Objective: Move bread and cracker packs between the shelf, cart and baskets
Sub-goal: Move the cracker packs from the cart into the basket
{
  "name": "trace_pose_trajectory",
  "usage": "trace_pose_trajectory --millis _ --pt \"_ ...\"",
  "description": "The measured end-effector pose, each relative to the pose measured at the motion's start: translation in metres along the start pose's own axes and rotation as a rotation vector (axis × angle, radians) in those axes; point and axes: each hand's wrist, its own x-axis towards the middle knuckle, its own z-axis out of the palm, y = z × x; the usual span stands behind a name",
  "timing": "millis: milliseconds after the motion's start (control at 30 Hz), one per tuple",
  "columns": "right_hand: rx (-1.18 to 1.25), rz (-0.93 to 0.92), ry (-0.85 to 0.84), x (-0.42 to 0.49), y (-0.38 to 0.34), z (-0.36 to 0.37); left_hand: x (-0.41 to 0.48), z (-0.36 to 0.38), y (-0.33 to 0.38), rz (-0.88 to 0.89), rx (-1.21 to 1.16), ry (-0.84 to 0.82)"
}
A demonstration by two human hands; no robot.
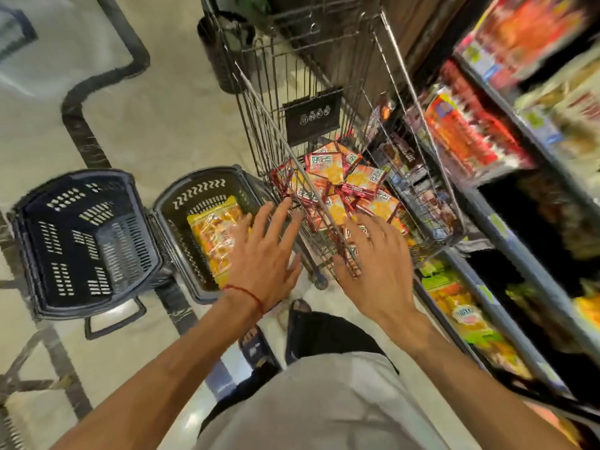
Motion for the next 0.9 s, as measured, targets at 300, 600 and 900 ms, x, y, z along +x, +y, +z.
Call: trace_pose_trajectory --millis 300,600,900 --pt "-0.028 0.073 -0.001 0.0 0.103 -0.001 0.043 -0.001 0.072 0.079 0.027 -0.009" --pt "0.052 -0.132 -0.089 0.061 0.242 0.028 0.121 0.025 0.17 -0.1 0.055 -0.072" --pt "0.054 -0.381 -0.235 0.095 0.306 0.038 0.121 0.047 0.228 -0.3 0.009 -0.143"
